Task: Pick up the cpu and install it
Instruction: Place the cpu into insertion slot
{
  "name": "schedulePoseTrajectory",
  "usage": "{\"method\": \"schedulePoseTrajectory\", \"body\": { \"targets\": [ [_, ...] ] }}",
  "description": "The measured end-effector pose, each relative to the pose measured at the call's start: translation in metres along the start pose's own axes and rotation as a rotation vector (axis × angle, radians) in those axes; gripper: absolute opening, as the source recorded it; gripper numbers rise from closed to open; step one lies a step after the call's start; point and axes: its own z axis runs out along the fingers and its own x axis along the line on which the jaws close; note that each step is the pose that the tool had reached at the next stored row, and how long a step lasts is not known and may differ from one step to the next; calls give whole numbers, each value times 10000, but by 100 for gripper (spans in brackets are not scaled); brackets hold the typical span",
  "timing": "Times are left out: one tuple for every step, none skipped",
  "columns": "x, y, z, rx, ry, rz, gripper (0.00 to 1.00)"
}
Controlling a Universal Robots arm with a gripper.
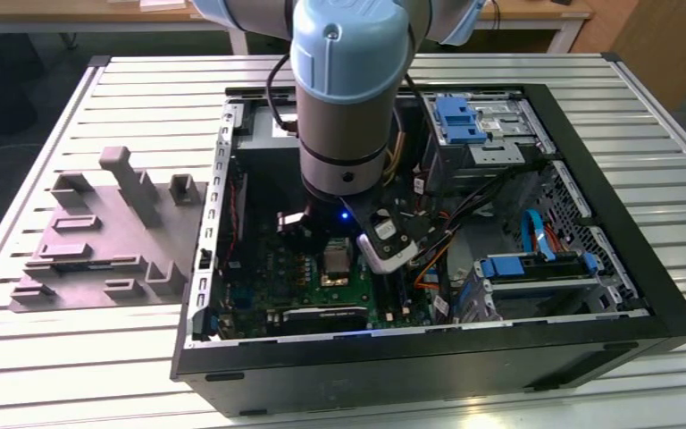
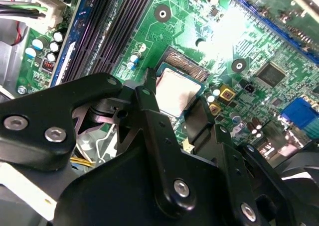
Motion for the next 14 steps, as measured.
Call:
{"method": "schedulePoseTrajectory", "body": {
  "targets": [
    [1,-5,3,0,0,-25,47],
    [1,-8,11,-1,0,-48,47],
    [1,-10,22,-2,1,-67,47],
    [1,-11,33,-1,2,-77,47],
    [2,-12,43,1,5,-82,47],
    [3,-12,52,1,7,-85,47],
    [5,-12,63,0,9,-85,47],
    [5,-13,73,0,10,-85,47],
    [6,-13,81,1,11,-84,47],
    [7,-13,89,0,10,-84,47],
    [10,-14,95,1,11,-83,47],
    [13,-14,100,2,12,-83,47],
    [16,-14,105,2,11,-83,47],
    [18,-14,111,1,11,-83,47]
  ]
}}
